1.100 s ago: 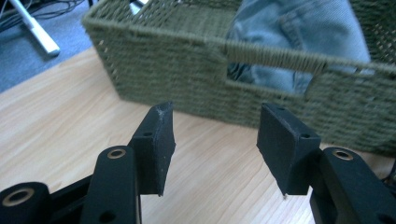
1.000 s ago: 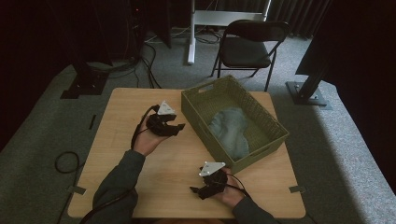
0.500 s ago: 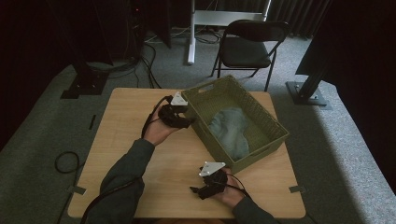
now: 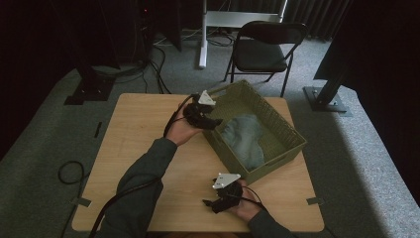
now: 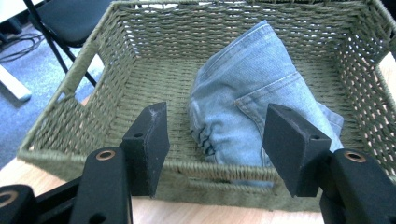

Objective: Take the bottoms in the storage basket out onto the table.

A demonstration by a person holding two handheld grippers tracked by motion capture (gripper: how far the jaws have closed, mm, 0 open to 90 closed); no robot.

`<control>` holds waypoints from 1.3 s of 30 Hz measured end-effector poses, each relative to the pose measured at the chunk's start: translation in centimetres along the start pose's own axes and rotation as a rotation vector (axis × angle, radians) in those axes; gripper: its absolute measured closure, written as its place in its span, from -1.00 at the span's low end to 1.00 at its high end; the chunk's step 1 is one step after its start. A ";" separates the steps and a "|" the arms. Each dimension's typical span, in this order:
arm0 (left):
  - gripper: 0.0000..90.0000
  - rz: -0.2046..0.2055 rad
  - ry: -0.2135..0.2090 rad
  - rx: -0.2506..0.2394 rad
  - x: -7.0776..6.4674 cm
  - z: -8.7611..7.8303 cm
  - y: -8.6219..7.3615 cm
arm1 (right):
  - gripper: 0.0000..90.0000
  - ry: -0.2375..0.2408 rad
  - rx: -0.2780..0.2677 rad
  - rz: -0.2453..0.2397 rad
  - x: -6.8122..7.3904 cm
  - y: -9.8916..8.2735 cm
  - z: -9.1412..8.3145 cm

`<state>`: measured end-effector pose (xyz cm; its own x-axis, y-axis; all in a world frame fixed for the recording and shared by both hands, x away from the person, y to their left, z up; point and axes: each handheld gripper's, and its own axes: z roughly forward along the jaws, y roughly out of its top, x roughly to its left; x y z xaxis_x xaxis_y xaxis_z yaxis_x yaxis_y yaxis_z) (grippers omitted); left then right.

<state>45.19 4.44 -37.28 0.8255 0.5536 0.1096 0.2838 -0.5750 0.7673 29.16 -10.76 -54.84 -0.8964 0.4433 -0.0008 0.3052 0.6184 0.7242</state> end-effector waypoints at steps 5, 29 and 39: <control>-0.09 0.019 -0.018 0.012 -0.3 1.2 0.9 | -0.67 -0.002 0.001 0.003 0.1 -0.2 -0.2; -0.27 0.006 -0.104 0.078 -2.1 9.3 4.6 | -0.67 -0.021 0.000 0.020 0.6 -0.8 -0.8; -0.37 0.018 -0.146 0.163 -3.1 12.0 5.0 | -0.67 -0.020 0.000 0.020 0.6 -0.8 -0.8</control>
<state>49.90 -7.40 -41.40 0.8894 0.4567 0.0205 0.3342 -0.6803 0.6523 28.13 -11.55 -54.86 -0.8835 0.4684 -0.0003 0.3227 0.6092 0.7244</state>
